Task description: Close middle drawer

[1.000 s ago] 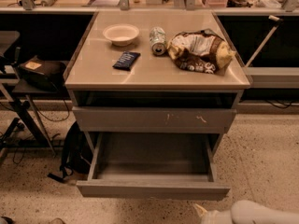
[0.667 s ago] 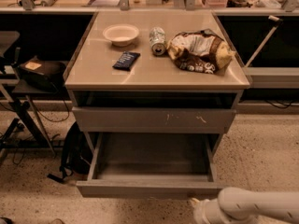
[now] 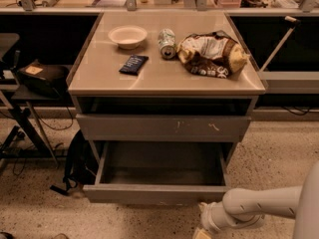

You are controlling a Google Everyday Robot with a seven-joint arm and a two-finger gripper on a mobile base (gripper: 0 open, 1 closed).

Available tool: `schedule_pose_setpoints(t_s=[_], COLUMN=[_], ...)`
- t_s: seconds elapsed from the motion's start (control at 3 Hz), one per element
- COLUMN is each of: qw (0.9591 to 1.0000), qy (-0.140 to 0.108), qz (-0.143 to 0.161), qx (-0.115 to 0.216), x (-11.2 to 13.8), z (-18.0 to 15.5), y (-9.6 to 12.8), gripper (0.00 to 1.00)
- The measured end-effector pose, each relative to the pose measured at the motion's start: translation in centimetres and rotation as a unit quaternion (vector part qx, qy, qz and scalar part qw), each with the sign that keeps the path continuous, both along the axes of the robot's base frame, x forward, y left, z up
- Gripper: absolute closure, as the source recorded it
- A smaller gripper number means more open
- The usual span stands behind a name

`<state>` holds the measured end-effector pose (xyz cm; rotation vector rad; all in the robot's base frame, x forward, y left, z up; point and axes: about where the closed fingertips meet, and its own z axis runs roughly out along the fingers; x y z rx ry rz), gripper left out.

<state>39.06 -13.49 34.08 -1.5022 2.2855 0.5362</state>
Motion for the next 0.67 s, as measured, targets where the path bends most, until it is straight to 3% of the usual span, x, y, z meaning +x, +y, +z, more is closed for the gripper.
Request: schedule_pose_setpoints(t_s=[0.33, 0.67], qw=[0.9997, 0.9997], qy=[-0.005, -0.005], qz=[-0.004, -0.004], qx=[-0.024, -0.024], x=[3.21, 3.21], z=[0.62, 0.61], y=[0.99, 0.99], gripper=[0.0, 0.0])
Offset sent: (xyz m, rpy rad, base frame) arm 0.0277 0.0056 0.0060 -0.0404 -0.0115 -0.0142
